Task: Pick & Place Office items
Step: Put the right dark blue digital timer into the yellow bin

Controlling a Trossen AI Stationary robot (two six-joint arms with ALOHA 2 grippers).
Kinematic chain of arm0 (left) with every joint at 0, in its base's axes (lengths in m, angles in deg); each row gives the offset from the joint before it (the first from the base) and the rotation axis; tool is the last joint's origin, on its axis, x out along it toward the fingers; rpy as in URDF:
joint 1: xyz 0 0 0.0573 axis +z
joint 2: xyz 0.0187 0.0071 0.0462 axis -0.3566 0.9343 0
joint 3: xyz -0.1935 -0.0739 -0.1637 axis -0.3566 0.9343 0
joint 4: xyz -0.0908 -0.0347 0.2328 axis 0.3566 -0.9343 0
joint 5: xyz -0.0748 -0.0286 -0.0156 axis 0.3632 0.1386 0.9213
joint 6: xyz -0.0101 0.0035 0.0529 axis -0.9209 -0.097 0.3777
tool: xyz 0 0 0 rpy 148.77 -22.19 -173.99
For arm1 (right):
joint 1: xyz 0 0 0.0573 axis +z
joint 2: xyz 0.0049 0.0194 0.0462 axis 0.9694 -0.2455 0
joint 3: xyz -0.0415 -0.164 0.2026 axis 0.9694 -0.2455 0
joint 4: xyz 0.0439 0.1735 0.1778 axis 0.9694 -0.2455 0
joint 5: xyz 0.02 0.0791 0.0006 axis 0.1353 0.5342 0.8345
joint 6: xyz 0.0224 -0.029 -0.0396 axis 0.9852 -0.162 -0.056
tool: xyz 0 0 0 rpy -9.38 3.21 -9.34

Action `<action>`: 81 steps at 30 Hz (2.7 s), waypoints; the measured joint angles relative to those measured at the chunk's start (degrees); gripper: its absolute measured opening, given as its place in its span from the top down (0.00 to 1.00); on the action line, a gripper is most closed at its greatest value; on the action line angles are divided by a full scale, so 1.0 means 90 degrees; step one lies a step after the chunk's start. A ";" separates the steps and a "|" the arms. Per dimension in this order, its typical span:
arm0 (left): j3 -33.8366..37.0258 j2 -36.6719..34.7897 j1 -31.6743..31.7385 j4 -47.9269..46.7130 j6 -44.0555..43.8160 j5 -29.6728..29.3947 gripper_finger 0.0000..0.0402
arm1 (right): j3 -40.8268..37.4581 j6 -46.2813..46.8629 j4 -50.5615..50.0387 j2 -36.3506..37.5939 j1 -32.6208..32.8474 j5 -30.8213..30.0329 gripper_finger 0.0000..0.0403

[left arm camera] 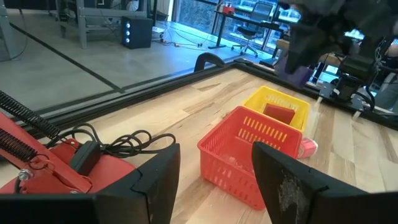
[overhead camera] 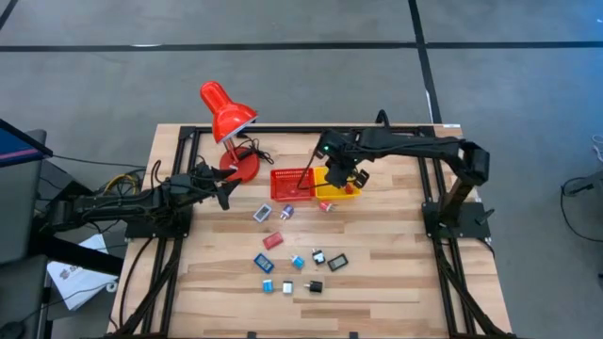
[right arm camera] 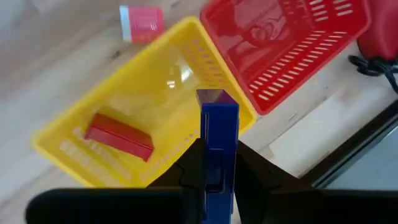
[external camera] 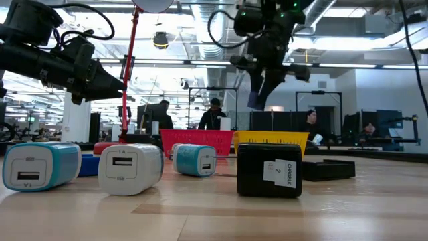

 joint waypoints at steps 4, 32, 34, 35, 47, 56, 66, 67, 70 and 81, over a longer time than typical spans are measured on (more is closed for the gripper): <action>0.0000 0.0002 0.0000 0.0002 0.0000 0.0000 0.51 | -0.0002 -0.0829 -0.0076 -0.0246 0.0018 -0.0149 0.87; 0.0000 0.0002 -0.0002 0.0000 -0.0048 0.0002 0.51 | -0.0003 -0.1333 0.0158 -0.0809 0.0129 0.0090 0.87; 0.0000 0.0000 -0.0002 0.0000 -0.0049 0.0000 0.51 | -0.0025 -0.1330 0.0173 -0.0812 0.0126 0.0100 0.87; 0.0000 0.0000 -0.0002 0.0000 -0.0049 0.0000 0.51 | -0.0060 -0.1330 0.0193 -0.0812 0.0126 0.0100 0.87; 0.0000 0.0002 -0.0002 0.0000 -0.0049 0.0001 0.51 | -0.0510 -0.1107 0.0677 -0.0816 0.0057 0.0029 0.87; 0.0000 0.0000 -0.0002 0.0000 -0.0051 0.0002 0.51 | -0.0512 -0.1328 0.0494 -0.0816 -0.0005 0.0044 0.87; 0.0000 0.0002 -0.0001 -0.0001 -0.0051 0.0004 0.51 | -0.0495 -0.1326 0.0502 -0.1071 -0.0065 0.0049 0.87; 0.0000 0.0002 -0.0002 -0.0002 -0.0051 0.0003 0.51 | -0.0506 -0.1327 0.0480 -0.1114 -0.0073 0.0046 0.87; 0.0000 0.0002 -0.0002 -0.0002 -0.0051 0.0008 0.51 | -0.0512 -0.1349 0.0511 -0.1226 -0.0095 0.0045 0.87; 0.0000 0.0002 -0.0002 -0.0002 -0.0168 0.0002 0.51 | -0.0512 -0.1277 0.0229 -0.1256 -0.0141 0.0072 0.85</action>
